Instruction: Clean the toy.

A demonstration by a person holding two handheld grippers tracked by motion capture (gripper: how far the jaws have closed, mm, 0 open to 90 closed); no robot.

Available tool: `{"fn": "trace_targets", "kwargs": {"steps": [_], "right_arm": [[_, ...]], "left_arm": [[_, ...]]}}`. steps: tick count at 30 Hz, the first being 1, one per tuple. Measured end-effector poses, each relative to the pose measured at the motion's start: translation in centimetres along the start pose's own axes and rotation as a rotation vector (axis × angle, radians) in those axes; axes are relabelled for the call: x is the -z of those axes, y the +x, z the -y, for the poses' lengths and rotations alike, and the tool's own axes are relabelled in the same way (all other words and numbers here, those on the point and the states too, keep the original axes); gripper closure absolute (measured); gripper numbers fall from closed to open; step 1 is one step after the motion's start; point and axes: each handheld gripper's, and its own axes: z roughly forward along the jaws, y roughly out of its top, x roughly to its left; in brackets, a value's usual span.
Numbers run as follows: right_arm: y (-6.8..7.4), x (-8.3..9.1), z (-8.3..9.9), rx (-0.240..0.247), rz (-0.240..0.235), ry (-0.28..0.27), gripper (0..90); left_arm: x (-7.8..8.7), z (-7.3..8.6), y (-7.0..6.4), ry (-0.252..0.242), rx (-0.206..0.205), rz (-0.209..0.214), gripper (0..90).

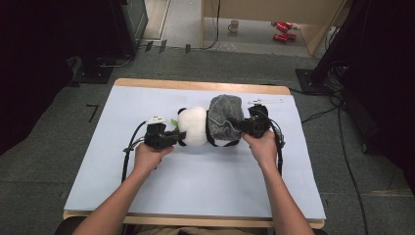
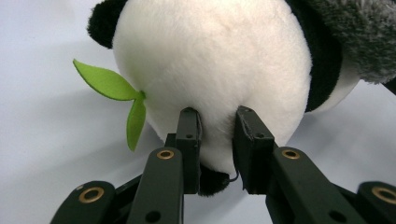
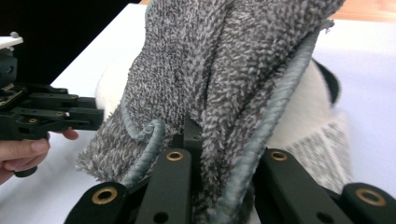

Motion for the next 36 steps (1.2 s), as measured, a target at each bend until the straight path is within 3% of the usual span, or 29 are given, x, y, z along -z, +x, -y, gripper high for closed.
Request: {"fn": "trace_targets", "kwargs": {"steps": [8,15,18,22,24,31,34,36], "right_arm": [[-1.1,0.8,0.7,-0.026,0.030,-0.008,80.0],[-1.6,1.2,1.1,-0.038,0.052,0.003,80.0],[-1.4,0.9,1.2,-0.026,0.073,0.001,80.0],[-1.4,0.9,1.2,-0.027,0.081,0.001,80.0],[-1.7,0.9,1.2,-0.033,0.077,-0.002,79.9],[-2.4,0.6,1.1,-0.054,0.067,-0.015,79.4],[-2.6,0.6,1.0,-0.058,0.065,-0.019,79.2],[-2.7,0.5,1.0,-0.065,0.062,-0.023,79.0]], "left_arm": [[-0.2,-0.3,0.4,-0.004,0.007,0.017,73.0],[-0.2,-0.3,0.6,-0.006,-0.012,0.027,72.0],[0.1,-0.3,0.5,-0.018,-0.038,0.031,66.9],[0.6,-0.2,0.0,-0.027,-0.138,0.011,52.7],[0.7,0.0,0.0,-0.001,-0.142,0.016,45.7],[-0.3,0.9,0.1,0.018,-0.152,0.025,37.8],[-1.5,1.2,0.1,0.008,-0.138,0.041,36.0],[-2.1,1.1,-0.1,-0.012,-0.168,0.019,35.0]]}}
